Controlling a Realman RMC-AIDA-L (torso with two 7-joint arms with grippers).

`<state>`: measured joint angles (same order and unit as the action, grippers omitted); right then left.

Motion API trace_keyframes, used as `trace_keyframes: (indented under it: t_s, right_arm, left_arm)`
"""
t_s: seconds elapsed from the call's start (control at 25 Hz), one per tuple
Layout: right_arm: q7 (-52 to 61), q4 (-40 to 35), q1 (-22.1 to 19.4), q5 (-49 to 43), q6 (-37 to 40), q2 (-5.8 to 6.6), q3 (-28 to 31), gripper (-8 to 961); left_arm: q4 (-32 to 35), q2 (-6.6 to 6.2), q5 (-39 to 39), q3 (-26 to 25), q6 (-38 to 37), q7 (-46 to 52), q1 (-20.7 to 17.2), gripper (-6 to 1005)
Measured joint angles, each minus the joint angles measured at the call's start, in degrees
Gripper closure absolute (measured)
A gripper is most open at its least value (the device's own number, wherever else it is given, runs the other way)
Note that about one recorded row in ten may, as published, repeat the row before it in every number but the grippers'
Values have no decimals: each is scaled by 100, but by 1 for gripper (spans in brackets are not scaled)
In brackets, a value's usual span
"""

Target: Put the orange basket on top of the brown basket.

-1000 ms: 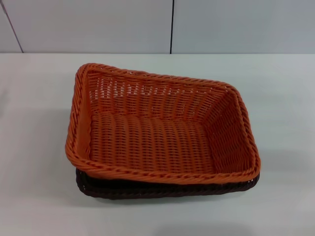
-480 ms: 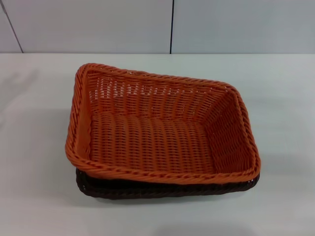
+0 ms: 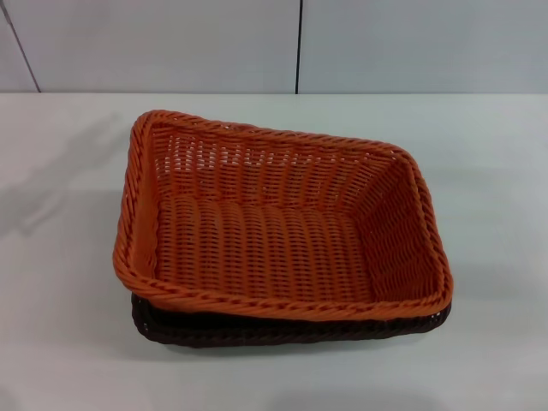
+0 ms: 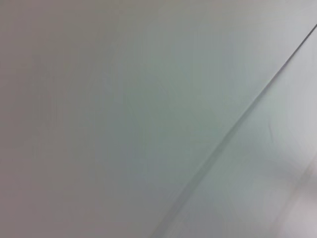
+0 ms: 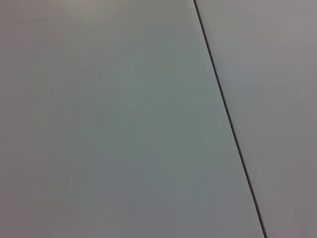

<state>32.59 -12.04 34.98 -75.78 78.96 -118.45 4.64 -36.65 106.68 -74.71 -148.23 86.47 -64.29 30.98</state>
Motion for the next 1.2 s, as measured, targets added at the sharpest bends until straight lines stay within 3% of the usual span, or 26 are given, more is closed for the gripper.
trace_keyframes:
  t_s: [0.12,0.16,0.28,0.36,0.6,0.88,1.0,1.2]
  right_arm:
    - [-2,7,11,4,-27,1,2,379]
    - [-2,8,21,4,-53,2,2,379]
    - [3,9,51,8,-120,4,14,379]
    - [28,8,56,22,-120,5,41,379]
    - [36,11,34,211,-131,6,67,379]
    - [49,108,1,425,-184,2,66,379]
    - [153,135,65,484,-333,7,67,379]
    - [258,158,214,511,-598,8,72,379]
  left_arm:
    - [-574,502,21,-468,-620,-679,-141,257]
    - [-643,575,44,-532,-726,-842,-158,258]
    - [-861,1004,335,-880,-1112,-2175,-260,263]
    - [-707,1133,642,-952,-1176,-3038,-317,266]
    - [501,1135,1519,-972,-1158,-5082,-406,274]
    - [1247,1133,1568,-934,-1353,-6679,-480,285]
    - [1255,1030,1316,-553,-1716,-6688,-557,289]
    - [1170,739,785,209,-2118,-6049,-668,297]
